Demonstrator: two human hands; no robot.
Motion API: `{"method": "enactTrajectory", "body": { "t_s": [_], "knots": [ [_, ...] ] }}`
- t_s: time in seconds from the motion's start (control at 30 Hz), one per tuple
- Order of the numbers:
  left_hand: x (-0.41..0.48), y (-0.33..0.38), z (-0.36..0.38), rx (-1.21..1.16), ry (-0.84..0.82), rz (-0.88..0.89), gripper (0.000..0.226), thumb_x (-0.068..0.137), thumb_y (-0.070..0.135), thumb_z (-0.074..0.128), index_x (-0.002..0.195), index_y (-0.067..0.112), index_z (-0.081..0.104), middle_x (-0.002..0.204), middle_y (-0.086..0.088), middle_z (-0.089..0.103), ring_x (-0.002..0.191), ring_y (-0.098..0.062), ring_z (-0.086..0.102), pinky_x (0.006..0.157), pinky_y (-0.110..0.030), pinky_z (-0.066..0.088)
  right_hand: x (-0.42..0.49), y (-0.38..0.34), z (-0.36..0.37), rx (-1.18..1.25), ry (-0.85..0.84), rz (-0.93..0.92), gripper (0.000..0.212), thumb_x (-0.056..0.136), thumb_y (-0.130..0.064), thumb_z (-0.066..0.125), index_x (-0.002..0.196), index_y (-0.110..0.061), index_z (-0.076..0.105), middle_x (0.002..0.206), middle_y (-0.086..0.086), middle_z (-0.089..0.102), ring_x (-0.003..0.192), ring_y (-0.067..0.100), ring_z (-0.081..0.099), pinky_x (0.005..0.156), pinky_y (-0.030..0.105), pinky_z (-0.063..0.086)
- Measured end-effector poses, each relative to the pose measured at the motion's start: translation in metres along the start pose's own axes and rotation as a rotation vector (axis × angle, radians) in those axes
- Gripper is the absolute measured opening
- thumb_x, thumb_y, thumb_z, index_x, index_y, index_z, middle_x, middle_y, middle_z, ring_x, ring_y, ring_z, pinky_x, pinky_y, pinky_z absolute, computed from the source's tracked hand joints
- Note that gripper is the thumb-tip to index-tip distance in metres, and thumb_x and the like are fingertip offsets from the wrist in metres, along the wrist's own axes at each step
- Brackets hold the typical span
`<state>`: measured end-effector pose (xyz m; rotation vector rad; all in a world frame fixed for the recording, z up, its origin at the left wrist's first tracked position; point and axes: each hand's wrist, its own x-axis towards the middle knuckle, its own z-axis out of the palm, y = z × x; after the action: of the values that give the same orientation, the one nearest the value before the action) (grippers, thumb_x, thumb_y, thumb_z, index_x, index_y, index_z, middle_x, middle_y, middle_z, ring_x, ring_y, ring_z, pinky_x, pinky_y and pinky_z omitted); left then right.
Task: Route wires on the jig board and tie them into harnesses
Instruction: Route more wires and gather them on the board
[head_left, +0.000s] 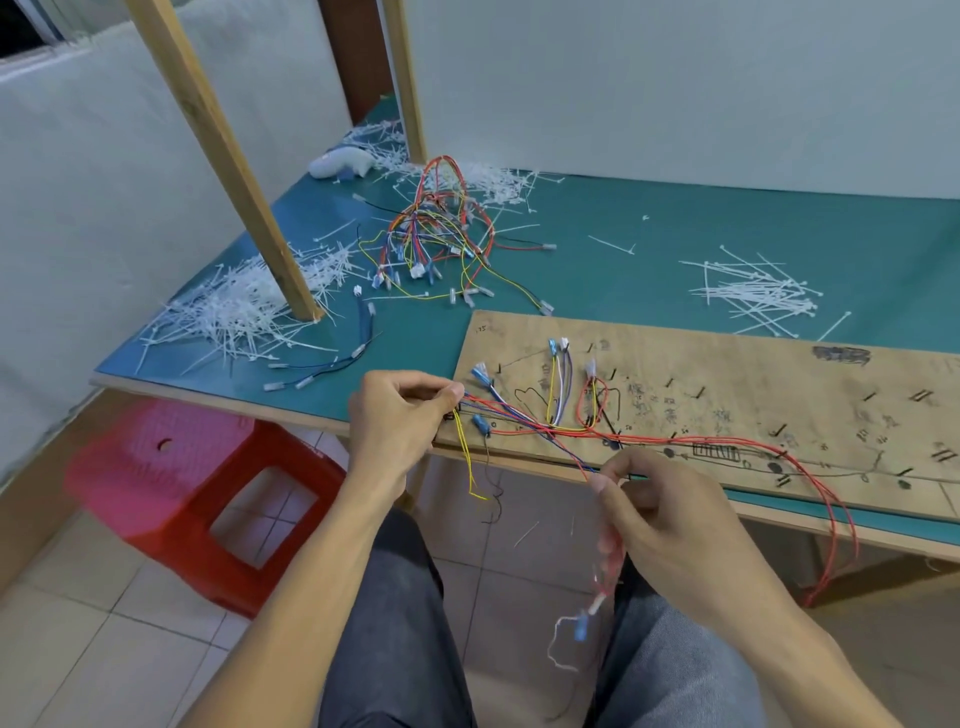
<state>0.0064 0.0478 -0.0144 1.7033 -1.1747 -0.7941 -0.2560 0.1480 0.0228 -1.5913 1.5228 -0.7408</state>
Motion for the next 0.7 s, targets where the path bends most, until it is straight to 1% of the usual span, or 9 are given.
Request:
{"method": "enactTrajectory", "body": {
  "t_s": [0.1,0.17,0.2,0.3,0.4,0.47,0.6,0.63,0.7],
  "knots": [
    [0.002,-0.003,-0.001,-0.09,-0.023,-0.037,0.006,0.082,0.028,0.091,0.083,0.028,0.085,0.077,0.008,0.08,0.066,-0.009,0.07,0.057,-0.029,0.052,-0.001,0.0,0.0,0.003,0.103,-0.05,0.022,0.106,-0.029,0.06,0.084,-0.024,0.059,0.057,0.003,0.068,0.047,0.021,0.068,0.046,0.032,0.051],
    [0.001,-0.004,-0.001,-0.052,-0.011,-0.012,0.007,0.08,0.029,0.092,0.083,0.029,0.086,0.077,0.011,0.079,0.077,-0.008,0.075,0.071,-0.032,0.058,-0.002,0.001,0.001,0.03,0.138,-0.047,0.022,0.105,-0.03,0.062,0.085,-0.024,0.06,0.056,0.004,0.066,0.044,0.021,0.066,0.04,0.022,0.047],
    [0.0,-0.005,-0.001,-0.04,0.003,-0.004,0.009,0.079,0.028,0.093,0.083,0.03,0.085,0.076,0.012,0.079,0.076,-0.007,0.075,0.074,-0.032,0.058,-0.002,0.002,0.001,0.019,0.153,-0.049,0.022,0.105,-0.03,0.062,0.084,-0.025,0.06,0.055,0.003,0.065,0.043,0.019,0.065,0.041,0.019,0.046],
    [0.0,-0.007,-0.001,-0.093,0.023,-0.033,0.017,0.073,0.028,0.097,0.084,0.027,0.083,0.073,0.005,0.077,0.07,-0.013,0.071,0.073,-0.036,0.058,-0.003,0.007,0.002,-0.054,0.166,-0.059,0.023,0.105,-0.029,0.064,0.083,-0.026,0.061,0.055,-0.001,0.066,0.042,0.014,0.064,0.046,0.019,0.047],
    [-0.001,-0.007,-0.002,-0.079,0.022,-0.012,0.015,0.074,0.03,0.097,0.076,0.027,0.082,0.07,0.002,0.077,0.071,-0.019,0.075,0.072,-0.041,0.062,-0.006,0.012,0.002,-0.141,0.185,-0.049,0.022,0.104,-0.032,0.064,0.083,-0.03,0.06,0.056,-0.008,0.067,0.042,0.007,0.064,0.054,0.034,0.054],
    [-0.002,-0.007,0.0,-0.035,0.034,0.02,0.014,0.076,0.031,0.095,0.073,0.029,0.081,0.066,0.005,0.075,0.068,-0.013,0.072,0.069,-0.038,0.061,-0.009,0.016,0.0,-0.222,0.184,-0.043,0.022,0.103,-0.038,0.063,0.082,-0.033,0.058,0.054,-0.013,0.066,0.045,0.003,0.064,0.06,0.039,0.056],
    [0.001,-0.009,0.004,0.021,0.036,0.05,0.018,0.08,0.027,0.092,0.07,0.028,0.078,0.063,0.008,0.071,0.058,-0.001,0.061,0.063,-0.03,0.053,-0.021,0.015,0.002,-0.397,0.138,0.029,0.027,0.1,-0.058,0.051,0.086,-0.036,0.056,0.063,-0.025,0.067,0.062,0.004,0.066,0.069,0.035,0.055],
    [0.002,-0.009,0.005,0.036,0.035,0.057,0.018,0.08,0.025,0.092,0.069,0.026,0.077,0.063,0.009,0.071,0.057,0.0,0.06,0.061,-0.029,0.052,-0.024,0.014,0.003,-0.466,0.13,0.043,0.028,0.1,-0.062,0.046,0.09,-0.036,0.053,0.064,-0.027,0.067,0.068,0.005,0.066,0.069,0.034,0.053],
    [0.003,-0.01,0.008,0.061,0.036,0.069,0.018,0.08,0.025,0.091,0.069,0.025,0.077,0.063,0.01,0.071,0.056,0.001,0.06,0.059,-0.027,0.049,-0.029,0.011,0.002,-0.59,0.144,0.062,0.033,0.102,-0.066,0.034,0.094,-0.035,0.044,0.066,-0.02,0.064,0.074,0.013,0.06,0.062,0.035,0.043]
  ]
}}
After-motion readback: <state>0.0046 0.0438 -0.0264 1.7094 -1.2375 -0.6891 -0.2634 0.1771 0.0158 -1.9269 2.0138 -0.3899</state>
